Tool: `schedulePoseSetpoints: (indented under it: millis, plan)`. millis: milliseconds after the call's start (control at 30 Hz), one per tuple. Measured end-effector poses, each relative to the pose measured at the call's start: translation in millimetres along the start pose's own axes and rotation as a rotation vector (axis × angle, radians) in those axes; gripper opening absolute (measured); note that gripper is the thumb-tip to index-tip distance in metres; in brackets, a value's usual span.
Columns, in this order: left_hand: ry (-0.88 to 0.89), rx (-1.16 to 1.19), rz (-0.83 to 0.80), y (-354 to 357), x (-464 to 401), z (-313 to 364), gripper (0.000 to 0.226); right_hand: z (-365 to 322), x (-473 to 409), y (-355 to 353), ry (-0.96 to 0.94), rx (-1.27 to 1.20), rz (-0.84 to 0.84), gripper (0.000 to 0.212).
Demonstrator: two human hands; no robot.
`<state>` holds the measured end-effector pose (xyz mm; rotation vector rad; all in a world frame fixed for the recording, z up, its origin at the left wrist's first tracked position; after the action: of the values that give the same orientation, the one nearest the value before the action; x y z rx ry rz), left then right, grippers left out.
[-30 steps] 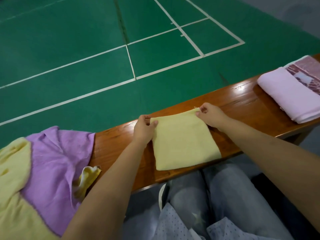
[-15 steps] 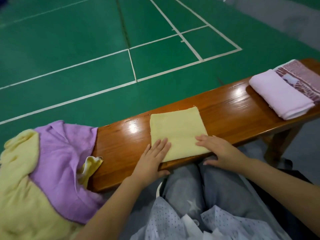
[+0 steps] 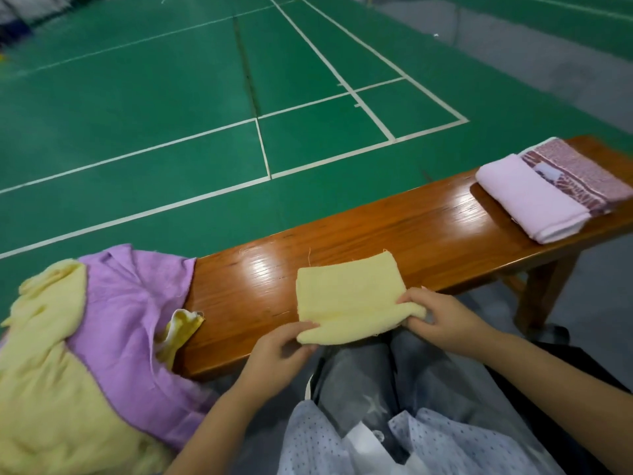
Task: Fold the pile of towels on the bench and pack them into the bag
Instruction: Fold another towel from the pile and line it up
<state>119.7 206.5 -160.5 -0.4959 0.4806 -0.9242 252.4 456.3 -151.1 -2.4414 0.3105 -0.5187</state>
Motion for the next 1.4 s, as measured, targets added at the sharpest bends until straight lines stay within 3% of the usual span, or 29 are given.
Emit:
schedulePoseSetpoints:
  millis: [133,367,500,633,733,867,1100,1267,1400]
  plan:
    - [-0.115,0.183,0.077,-6,-13,12,0.018,-7,-3,-14,0.068,-0.151,0.038,0.008]
    - [-0.212,-0.217,0.167,-8,-63,17,0.023,-8,-33,-17,0.201,-0.38,0.236,0.026]
    - [-0.336,-0.284,0.19,-3,-81,0,0.028,-8,-38,-11,0.236,-0.531,0.205,0.048]
    - [-0.383,-0.314,0.217,1,-87,-15,0.031,-8,-34,-7,0.153,-0.407,0.143,0.073]
    - [-0.407,-0.333,0.22,5,-87,-21,0.029,-12,-37,-8,0.05,-0.218,0.236,0.066]
    - [-0.414,-0.34,0.225,5,-88,-24,0.027,-9,-45,-4,0.031,-0.15,0.357,0.057]
    - [-0.461,-0.34,0.319,8,-76,-26,0.031,-4,-60,0,0.271,-0.149,0.355,0.059]
    - [-0.542,-0.426,0.198,-3,-82,-28,0.035,-4,-63,-8,0.444,-0.118,0.289,0.046]
    - [-0.597,-0.311,0.17,-12,-87,-22,0.043,-6,-60,-7,0.54,-0.135,0.225,0.04]
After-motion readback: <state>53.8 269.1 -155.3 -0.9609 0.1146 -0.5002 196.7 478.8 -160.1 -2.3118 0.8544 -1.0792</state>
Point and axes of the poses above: each hand's wrist, its own x-axis away from the middle knuckle, its own y-axis out of the palm, z = x × y, the point moved 4 cm from there along -x, towards the middle knuckle, and after that the axes turned 15 degrees about y, right-handed, at the moved point
